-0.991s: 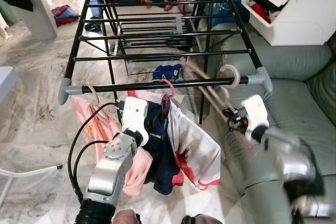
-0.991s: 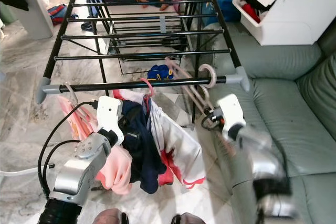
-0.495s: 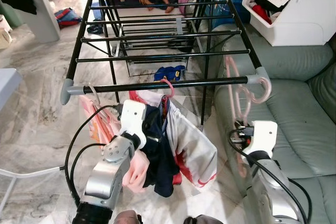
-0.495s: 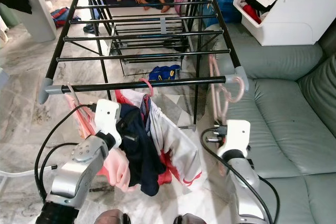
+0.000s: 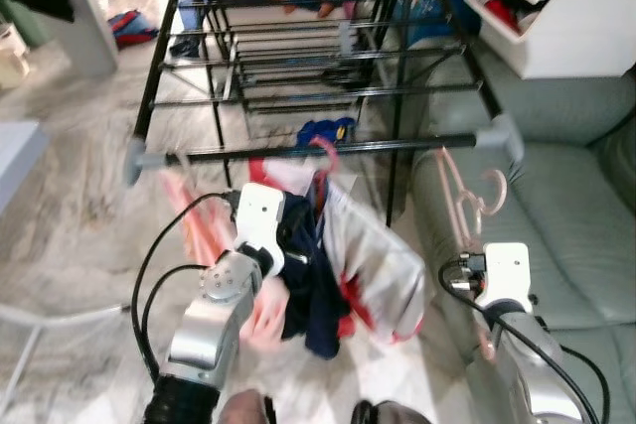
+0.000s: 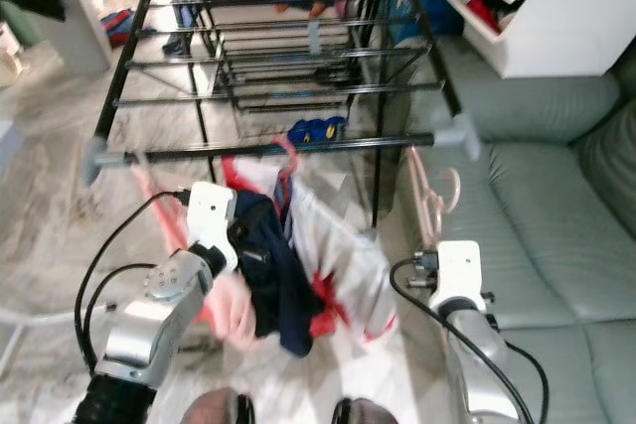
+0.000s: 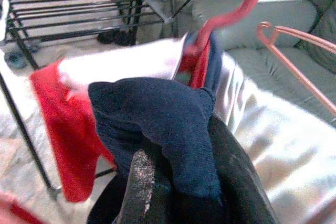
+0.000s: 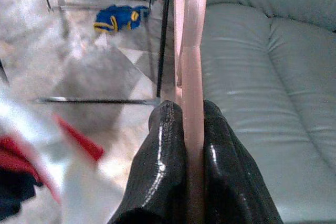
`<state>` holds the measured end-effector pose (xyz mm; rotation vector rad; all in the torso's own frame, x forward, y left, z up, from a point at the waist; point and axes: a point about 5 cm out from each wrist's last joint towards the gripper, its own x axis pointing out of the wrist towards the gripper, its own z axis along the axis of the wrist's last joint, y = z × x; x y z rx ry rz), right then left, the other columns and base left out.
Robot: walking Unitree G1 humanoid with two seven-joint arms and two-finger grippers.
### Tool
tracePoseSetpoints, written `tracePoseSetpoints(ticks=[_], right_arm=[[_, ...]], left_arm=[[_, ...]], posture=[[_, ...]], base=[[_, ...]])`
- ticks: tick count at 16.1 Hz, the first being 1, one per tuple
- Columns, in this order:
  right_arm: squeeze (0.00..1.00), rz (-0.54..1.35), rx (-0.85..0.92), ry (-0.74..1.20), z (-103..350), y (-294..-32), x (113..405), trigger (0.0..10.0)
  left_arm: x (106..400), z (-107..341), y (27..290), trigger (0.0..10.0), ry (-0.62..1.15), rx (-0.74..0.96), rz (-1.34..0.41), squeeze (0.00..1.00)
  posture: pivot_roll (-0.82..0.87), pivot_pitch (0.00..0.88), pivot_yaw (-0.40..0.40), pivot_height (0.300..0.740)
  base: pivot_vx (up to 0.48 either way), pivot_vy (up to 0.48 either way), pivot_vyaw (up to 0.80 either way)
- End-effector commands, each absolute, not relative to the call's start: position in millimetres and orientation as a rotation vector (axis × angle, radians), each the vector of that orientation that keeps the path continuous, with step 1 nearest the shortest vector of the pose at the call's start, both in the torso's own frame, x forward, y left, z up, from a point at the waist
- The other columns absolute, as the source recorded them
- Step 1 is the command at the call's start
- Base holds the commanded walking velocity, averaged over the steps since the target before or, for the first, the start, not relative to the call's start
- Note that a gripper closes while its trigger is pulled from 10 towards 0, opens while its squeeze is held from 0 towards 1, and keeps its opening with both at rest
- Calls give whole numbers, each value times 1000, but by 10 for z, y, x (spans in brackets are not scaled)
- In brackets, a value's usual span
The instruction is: Hang hanger
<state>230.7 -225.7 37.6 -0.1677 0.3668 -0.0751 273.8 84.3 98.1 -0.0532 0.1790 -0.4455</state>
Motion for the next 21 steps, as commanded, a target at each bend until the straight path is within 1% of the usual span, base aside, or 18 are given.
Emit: tracePoseSetpoints(ticks=[1,3,4,6,8,9,14,15,17,21], right_arm=[[0,-78,-206,363,351,-2260,2279,10000],[0,-145,-161,387,325,-2286,2252,10000],[0,-143,-157,394,321,-2288,2253,10000],[0,-180,-189,389,339,-2344,2279,10000],[0,-161,-200,388,341,-2349,2293,10000],[0,-160,-177,387,347,-2338,2298,10000],[0,-154,-156,381,375,-2311,2341,10000],[0,-150,-154,379,382,-2308,2351,10000],[0,-145,-150,370,403,-2312,2373,10000],[0,-145,-143,359,430,-2304,2410,10000]], left_arm=[[2767,1014,842,10000,157,-45,-450,0],[2773,1016,829,10000,154,-48,-451,0],[2774,1016,826,10000,153,-48,-452,0],[2781,1014,816,10000,153,-50,-453,0],[2780,1006,811,10000,154,-49,-453,0],[2781,1002,812,10000,153,-49,-453,0],[2811,1013,830,10000,152,-73,-430,0],[2815,1014,833,10000,153,-79,-431,0],[2819,1022,832,10000,149,-86,-438,0],[2822,1029,817,10000,131,-84,-458,0]], posture=[[-53,0,14,740],[-55,0,13,740],[-55,0,13,740],[-57,0,11,740],[-56,0,10,740],[-56,0,8,740],[-56,0,1,740],[-56,0,-3,740],[-56,0,-7,740],[-57,0,-6,740]], base=[[-405,0,0],[-409,0,0],[-428,0,0],[-426,0,0],[-418,0,0],[-394,0,0],[0,0,0],[0,0,-438],[0,311,-800],[0,480,-800]])
